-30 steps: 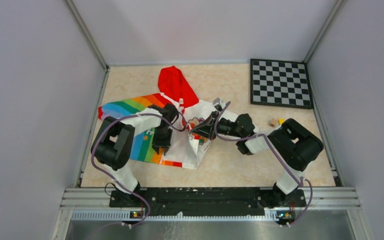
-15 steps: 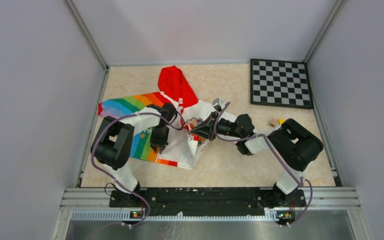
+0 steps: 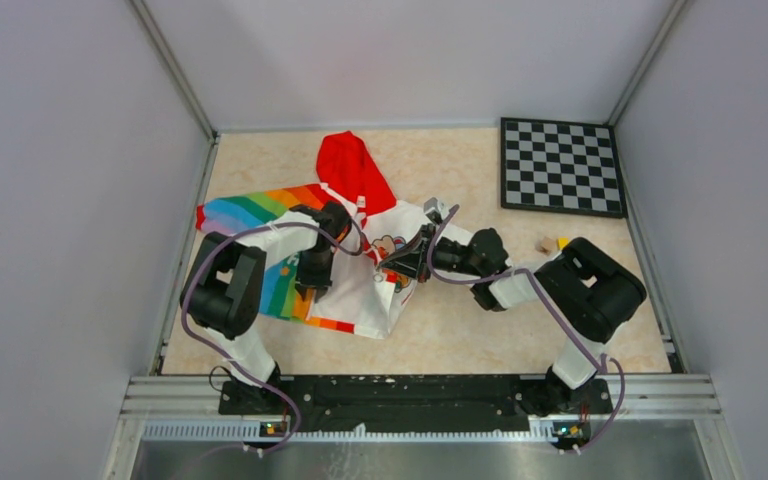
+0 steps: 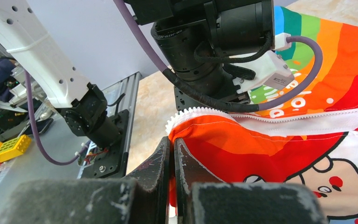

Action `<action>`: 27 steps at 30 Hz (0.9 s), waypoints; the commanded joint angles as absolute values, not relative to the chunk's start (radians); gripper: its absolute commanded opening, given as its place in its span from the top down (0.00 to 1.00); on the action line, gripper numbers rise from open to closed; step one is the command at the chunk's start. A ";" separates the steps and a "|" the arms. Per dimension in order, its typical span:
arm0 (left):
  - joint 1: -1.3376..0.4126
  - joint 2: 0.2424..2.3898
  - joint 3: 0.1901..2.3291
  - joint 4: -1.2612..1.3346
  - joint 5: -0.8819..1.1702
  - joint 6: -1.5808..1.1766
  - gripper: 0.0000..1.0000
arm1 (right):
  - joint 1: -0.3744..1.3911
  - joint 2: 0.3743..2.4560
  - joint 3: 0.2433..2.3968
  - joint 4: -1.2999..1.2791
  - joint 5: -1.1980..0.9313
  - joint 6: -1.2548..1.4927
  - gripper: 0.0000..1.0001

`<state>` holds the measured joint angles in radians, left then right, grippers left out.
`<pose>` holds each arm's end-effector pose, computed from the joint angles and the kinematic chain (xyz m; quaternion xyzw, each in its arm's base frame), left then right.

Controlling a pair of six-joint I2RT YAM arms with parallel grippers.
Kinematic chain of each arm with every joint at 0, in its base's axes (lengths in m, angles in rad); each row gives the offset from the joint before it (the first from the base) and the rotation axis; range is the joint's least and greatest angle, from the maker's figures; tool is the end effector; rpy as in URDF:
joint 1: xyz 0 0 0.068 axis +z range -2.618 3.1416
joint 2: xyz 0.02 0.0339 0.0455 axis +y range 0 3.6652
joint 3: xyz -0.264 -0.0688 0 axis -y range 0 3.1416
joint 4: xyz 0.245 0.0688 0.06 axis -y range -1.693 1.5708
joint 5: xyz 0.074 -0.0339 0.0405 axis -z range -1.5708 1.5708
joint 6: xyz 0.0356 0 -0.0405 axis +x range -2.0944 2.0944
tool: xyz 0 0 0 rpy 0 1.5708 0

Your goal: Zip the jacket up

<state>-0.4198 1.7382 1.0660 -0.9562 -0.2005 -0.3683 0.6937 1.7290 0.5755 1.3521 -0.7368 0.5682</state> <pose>0.2648 -0.1104 0.1595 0.0285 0.9942 0.1034 0.0119 0.2262 0.2192 0.1943 -0.3152 0.5724 0.6100 0.4483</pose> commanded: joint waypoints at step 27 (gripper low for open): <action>-0.355 1.723 1.070 -0.906 -0.123 -0.294 0.79 | 0.716 1.691 0.584 1.397 -0.755 0.539 1.00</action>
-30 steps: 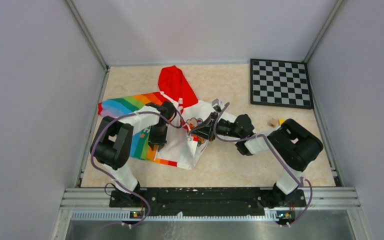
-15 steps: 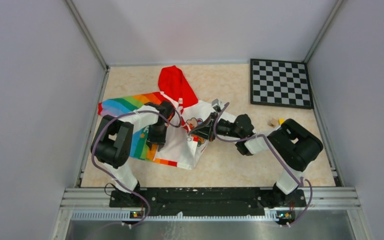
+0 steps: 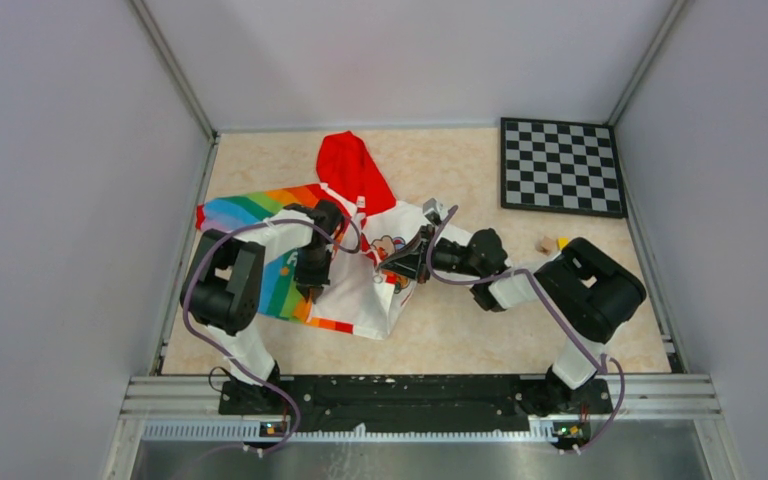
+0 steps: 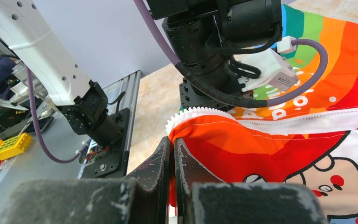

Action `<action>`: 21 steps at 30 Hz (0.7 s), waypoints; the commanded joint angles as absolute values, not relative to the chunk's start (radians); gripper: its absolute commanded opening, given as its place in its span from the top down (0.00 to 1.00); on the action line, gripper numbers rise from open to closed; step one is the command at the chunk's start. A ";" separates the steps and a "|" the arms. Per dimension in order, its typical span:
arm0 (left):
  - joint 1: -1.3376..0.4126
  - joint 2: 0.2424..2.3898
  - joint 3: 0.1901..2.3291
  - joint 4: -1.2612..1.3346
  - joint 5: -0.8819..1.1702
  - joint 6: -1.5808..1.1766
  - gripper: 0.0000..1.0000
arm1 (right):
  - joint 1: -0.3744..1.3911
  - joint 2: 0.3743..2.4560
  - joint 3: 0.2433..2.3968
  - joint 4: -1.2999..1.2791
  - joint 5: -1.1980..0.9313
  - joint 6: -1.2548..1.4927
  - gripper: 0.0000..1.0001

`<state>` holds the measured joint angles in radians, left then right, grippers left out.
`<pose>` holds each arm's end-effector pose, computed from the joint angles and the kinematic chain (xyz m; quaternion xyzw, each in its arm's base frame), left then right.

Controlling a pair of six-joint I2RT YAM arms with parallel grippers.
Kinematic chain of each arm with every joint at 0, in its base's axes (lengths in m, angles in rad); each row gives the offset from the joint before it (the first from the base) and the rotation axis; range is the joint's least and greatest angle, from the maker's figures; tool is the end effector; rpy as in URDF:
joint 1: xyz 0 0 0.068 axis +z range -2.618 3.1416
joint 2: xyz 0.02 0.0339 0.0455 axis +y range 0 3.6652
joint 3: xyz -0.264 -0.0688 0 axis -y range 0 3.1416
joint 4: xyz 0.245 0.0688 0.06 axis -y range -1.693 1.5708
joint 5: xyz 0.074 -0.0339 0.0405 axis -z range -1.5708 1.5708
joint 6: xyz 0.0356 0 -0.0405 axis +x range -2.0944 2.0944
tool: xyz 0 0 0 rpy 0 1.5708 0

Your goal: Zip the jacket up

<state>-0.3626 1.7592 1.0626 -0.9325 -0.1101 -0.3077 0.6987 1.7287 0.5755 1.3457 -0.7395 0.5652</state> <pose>0.2721 -0.0990 0.1525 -0.0290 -0.9976 -0.0615 0.0094 0.2251 0.2205 0.1938 -0.3178 0.5730 0.6105 0.4449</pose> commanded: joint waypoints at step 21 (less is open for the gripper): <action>-0.355 1.528 1.157 -0.838 -0.040 -0.284 1.00 | 0.753 1.688 0.594 1.343 -0.699 0.524 1.00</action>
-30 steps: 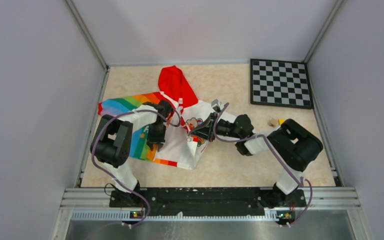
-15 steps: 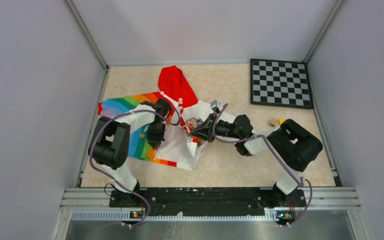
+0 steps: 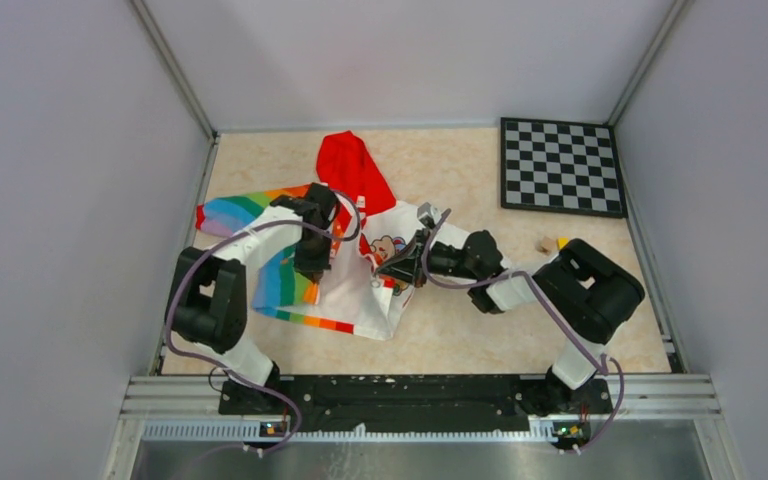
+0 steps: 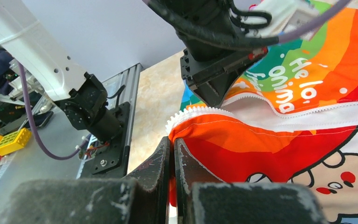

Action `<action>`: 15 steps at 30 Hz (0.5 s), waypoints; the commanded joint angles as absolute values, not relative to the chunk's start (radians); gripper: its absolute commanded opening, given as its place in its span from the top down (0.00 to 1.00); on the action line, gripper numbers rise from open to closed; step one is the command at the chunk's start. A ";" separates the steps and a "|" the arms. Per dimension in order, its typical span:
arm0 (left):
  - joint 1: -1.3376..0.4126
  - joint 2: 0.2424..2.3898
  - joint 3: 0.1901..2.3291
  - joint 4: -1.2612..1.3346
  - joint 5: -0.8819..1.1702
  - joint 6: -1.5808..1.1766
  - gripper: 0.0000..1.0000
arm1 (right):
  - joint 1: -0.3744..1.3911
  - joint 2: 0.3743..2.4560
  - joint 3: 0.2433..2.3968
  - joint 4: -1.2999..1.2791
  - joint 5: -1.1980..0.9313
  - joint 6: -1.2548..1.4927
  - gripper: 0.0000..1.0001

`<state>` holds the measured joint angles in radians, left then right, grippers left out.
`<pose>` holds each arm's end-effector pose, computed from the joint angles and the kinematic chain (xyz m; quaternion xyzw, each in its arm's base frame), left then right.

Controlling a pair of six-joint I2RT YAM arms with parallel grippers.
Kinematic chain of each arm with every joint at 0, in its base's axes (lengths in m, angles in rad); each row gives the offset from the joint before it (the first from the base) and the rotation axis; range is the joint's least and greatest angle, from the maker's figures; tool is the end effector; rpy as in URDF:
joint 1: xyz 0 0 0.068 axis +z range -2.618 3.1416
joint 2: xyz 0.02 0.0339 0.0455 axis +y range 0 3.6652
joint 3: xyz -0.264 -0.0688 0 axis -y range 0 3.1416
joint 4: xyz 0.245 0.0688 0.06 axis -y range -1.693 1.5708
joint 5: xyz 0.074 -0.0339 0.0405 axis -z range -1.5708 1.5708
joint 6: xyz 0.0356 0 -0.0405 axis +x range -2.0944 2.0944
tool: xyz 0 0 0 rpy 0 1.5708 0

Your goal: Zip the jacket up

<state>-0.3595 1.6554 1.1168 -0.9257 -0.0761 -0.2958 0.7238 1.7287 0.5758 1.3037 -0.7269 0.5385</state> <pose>0.2771 -0.1013 0.1935 0.0298 0.9974 0.0189 0.0626 0.2205 0.2265 0.1898 -0.3248 0.5817 0.6053 0.4355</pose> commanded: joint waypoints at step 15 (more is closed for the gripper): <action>-0.356 1.035 0.841 -0.334 0.259 -0.166 1.00 | 0.801 1.854 0.623 1.516 -0.545 0.610 1.00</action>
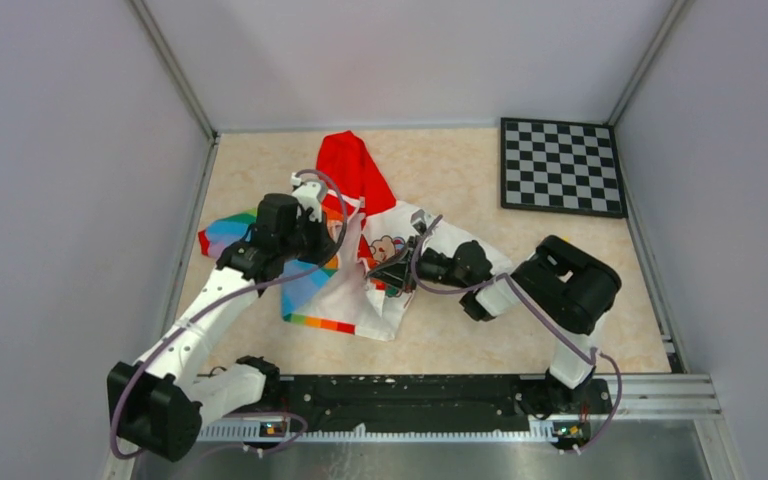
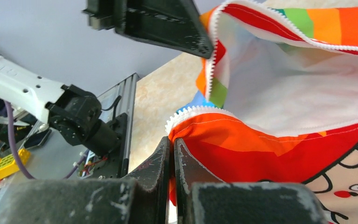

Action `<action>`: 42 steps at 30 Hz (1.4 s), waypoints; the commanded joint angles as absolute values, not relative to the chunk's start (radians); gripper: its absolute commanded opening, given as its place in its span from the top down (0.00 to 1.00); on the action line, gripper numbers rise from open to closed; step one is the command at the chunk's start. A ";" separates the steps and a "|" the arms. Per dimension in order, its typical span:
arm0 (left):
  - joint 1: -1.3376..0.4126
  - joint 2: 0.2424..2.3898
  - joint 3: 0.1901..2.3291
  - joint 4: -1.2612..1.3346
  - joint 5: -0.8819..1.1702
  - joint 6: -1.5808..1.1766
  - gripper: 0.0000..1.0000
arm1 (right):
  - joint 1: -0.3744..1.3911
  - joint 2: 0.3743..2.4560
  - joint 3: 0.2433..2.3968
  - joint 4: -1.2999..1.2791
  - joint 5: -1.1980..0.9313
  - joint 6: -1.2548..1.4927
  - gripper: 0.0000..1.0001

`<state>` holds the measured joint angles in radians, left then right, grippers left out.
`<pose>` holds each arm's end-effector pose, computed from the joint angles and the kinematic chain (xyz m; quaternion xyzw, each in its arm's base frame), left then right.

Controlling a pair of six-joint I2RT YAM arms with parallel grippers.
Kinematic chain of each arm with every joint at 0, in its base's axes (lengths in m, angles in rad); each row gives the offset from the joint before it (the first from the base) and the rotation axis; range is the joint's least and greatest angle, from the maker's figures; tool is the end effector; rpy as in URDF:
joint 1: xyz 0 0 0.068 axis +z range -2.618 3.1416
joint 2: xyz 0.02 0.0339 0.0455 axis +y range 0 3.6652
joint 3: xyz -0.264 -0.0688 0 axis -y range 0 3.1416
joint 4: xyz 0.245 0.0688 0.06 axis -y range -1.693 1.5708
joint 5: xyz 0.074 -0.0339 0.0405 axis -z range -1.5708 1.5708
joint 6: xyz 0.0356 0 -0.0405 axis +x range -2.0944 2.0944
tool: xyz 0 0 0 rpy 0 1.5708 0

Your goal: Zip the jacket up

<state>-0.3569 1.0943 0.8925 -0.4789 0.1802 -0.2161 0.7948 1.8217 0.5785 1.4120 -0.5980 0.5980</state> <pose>0.2186 -0.0883 0.2892 0.1019 0.8940 -0.1991 0.3883 0.2120 0.2447 0.1739 -0.2846 0.5913 0.6142 0.4384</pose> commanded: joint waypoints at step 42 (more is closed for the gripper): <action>-0.354 0.776 0.571 -0.048 0.313 -0.271 1.00 | 0.838 2.020 0.731 1.725 -0.569 0.660 1.00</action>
